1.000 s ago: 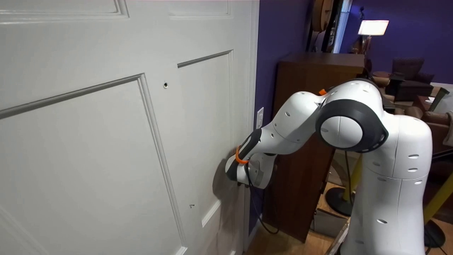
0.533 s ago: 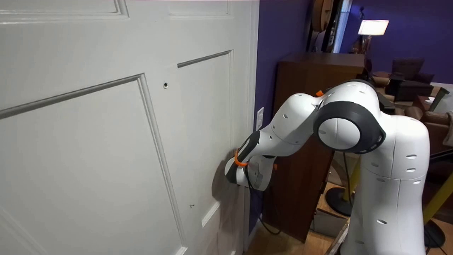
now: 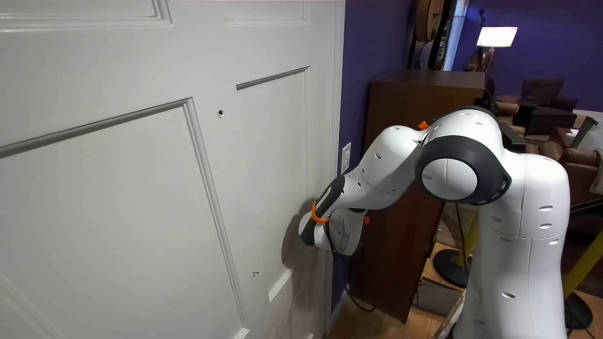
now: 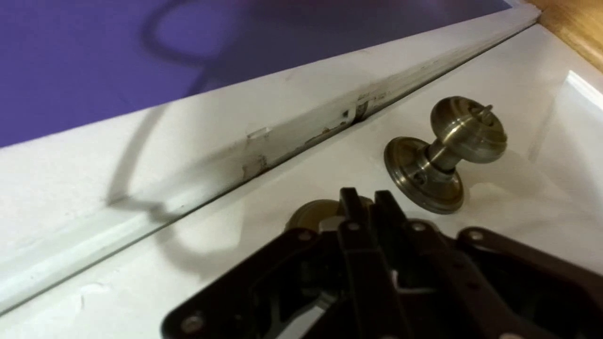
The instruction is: Unlock the door using the key
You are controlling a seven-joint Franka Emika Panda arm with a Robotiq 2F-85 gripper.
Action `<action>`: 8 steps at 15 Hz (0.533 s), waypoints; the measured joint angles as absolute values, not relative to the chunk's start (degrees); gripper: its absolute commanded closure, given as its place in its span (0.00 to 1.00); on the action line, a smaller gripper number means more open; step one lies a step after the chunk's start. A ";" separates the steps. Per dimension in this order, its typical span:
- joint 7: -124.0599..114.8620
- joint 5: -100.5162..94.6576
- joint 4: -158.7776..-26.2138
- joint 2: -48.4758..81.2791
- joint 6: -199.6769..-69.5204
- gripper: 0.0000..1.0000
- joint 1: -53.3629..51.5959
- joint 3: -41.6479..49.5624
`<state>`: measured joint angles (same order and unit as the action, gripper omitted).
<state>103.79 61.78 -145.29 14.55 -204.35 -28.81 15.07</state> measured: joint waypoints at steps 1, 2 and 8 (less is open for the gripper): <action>104.83 61.78 -145.38 14.60 -204.64 0.49 -28.93 15.07; 105.72 61.83 -145.52 14.59 -204.75 0.42 -29.04 15.07; 108.77 63.05 -147.06 14.58 -205.05 0.00 -29.15 15.39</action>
<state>108.77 63.05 -147.06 14.58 -205.05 -29.15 15.39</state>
